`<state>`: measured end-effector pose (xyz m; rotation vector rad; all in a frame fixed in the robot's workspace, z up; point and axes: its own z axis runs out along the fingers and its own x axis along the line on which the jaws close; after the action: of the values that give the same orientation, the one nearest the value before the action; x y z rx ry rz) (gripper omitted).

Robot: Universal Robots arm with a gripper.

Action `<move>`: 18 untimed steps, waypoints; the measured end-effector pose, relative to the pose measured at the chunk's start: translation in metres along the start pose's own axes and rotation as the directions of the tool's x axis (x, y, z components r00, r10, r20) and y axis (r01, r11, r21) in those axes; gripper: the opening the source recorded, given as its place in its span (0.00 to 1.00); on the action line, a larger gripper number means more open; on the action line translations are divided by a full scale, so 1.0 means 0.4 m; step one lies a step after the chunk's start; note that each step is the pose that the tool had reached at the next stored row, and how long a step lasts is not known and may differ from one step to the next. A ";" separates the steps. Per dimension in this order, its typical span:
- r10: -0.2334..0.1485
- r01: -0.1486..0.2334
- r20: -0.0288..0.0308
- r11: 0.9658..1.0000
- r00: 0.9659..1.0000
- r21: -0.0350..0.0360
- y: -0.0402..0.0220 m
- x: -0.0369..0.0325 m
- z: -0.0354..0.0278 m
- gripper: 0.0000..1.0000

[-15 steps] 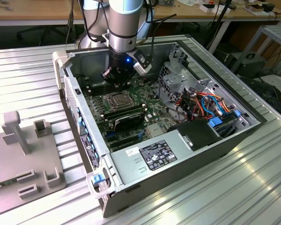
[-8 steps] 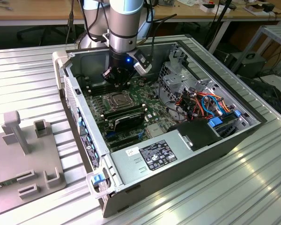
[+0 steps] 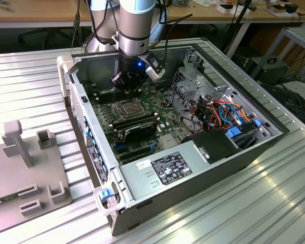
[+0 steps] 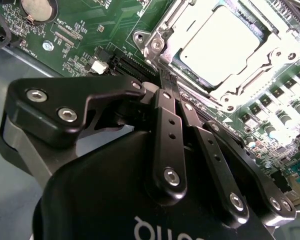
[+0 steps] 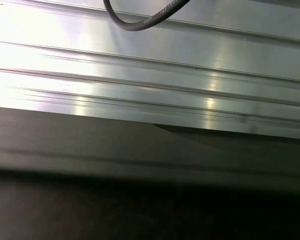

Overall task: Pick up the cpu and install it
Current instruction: 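Install the first cpu locking lever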

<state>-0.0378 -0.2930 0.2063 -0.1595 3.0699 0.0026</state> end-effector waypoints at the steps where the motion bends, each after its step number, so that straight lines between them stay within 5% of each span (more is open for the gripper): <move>1: 0.000 0.000 0.000 1.000 1.000 0.000 0.000 0.000 0.000 0.11; 6: 0.000 0.000 0.000 1.000 1.000 0.002 0.000 0.000 -0.002 0.11; 11: 0.000 0.000 0.000 1.000 1.000 0.003 0.000 -0.002 -0.023 0.11; 15: 0.000 0.000 -0.004 1.000 1.000 0.015 0.000 -0.002 -0.023 0.11; 18: 0.001 -0.001 -0.013 1.000 1.000 0.026 0.000 -0.002 -0.023 0.11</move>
<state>-0.0377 -0.2930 0.2154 -0.1574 3.0812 -0.0378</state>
